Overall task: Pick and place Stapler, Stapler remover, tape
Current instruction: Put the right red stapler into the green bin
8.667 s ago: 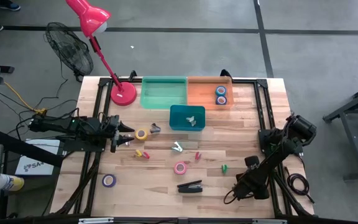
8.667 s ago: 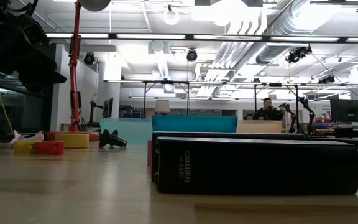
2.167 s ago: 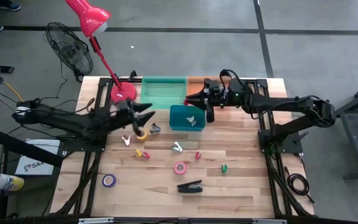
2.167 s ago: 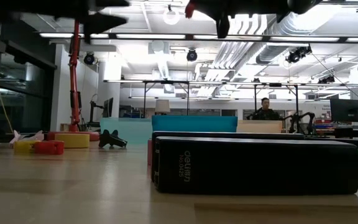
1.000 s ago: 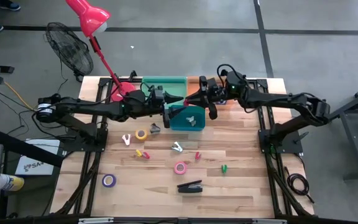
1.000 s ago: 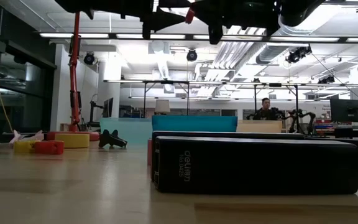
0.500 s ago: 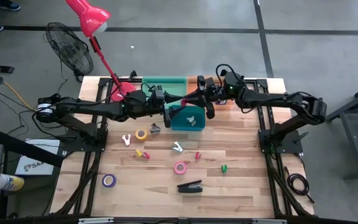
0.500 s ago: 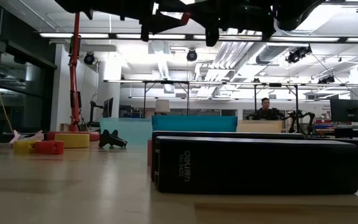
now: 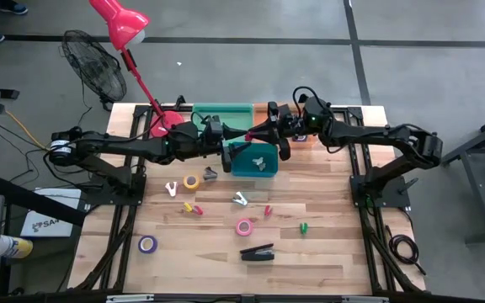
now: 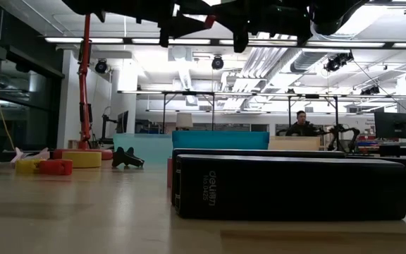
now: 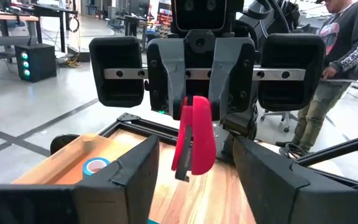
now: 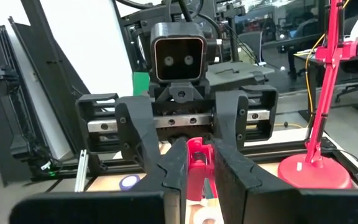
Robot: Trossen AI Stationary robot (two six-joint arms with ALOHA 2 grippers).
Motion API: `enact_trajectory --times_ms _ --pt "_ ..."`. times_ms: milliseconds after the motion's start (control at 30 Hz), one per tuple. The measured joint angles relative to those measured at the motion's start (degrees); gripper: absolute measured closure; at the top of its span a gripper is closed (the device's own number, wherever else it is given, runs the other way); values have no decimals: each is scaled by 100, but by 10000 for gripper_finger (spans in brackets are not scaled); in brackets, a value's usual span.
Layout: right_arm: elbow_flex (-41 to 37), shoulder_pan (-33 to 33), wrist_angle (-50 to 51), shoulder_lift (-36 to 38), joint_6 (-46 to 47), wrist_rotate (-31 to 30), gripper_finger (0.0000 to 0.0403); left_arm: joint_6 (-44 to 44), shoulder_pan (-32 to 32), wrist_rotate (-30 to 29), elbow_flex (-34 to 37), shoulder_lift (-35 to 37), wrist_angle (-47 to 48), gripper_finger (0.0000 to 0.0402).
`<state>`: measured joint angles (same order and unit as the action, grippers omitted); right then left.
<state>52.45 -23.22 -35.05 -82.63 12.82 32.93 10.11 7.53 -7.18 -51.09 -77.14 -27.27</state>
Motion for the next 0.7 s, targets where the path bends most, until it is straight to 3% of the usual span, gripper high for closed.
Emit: enact_trajectory --times_ms 400,700 --pt "0 0 11 2 20 7 359 -30 2 4 7 2 0 327" --pt "0 0 11 2 17 -47 359 -24 2 20 7 4 11 329"
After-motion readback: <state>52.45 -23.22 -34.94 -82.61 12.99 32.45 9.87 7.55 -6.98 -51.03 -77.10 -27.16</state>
